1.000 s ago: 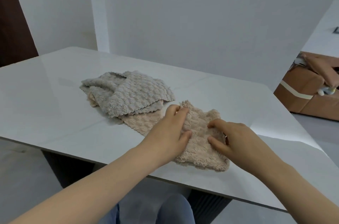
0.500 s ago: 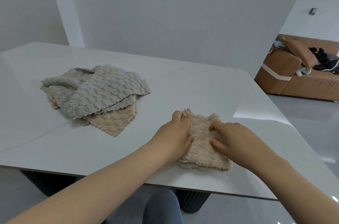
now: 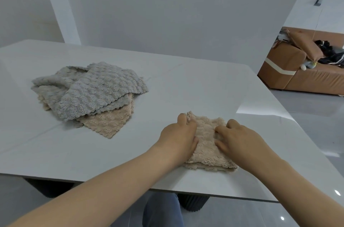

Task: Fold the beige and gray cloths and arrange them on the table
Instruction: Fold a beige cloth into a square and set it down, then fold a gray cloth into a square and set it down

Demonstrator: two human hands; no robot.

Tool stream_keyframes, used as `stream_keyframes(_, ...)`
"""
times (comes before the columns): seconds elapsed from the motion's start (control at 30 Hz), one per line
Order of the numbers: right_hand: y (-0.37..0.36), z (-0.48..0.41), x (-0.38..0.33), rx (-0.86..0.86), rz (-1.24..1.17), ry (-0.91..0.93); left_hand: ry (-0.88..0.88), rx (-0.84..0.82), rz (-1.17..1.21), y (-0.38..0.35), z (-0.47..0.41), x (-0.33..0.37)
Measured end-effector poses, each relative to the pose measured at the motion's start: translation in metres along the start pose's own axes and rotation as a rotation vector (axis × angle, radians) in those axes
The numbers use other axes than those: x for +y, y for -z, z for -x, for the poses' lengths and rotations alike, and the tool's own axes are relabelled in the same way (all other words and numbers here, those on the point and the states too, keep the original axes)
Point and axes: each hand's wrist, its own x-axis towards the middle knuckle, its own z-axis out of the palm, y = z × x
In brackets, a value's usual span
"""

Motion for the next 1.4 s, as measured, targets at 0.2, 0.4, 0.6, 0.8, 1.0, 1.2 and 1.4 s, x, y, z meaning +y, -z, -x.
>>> stream_keyframes(0.2, 0.018, 0.0, -0.008, 0.078, 0.015, 0.047, 0.008, 0.052, -0.041, 0.025, 0.013, -0.007)
stream_keyframes(0.4, 0.036, -0.003, -0.033, 0.102, -0.022, 0.136, -0.027, 0.123, 0.004, 0.042, 0.043, -0.032)
stream_keyframes(0.6, 0.051, -0.009, -0.079, 0.104, -0.056, 0.204, 0.031, 0.206, 0.044, 0.052, 0.082, -0.071)
stream_keyframes(0.8, 0.069, -0.013, -0.123, 0.132, -0.063, 0.324, 0.104, 0.287, 0.014, 0.072, 0.127, -0.112)
stream_keyframes(1.0, 0.073, -0.025, -0.163, 0.149, -0.098, 0.407, 0.195, 0.303, -0.007, 0.09, 0.152, -0.142)
stream_keyframes(1.2, 0.073, -0.048, -0.185, 0.139, -0.117, 0.48, 0.251, 0.3, -0.017, 0.088, 0.152, -0.171)
stream_keyframes(1.4, 0.065, -0.081, -0.201, 0.114, -0.127, 0.516, 0.303, 0.306, -0.047, 0.08, 0.141, -0.203)
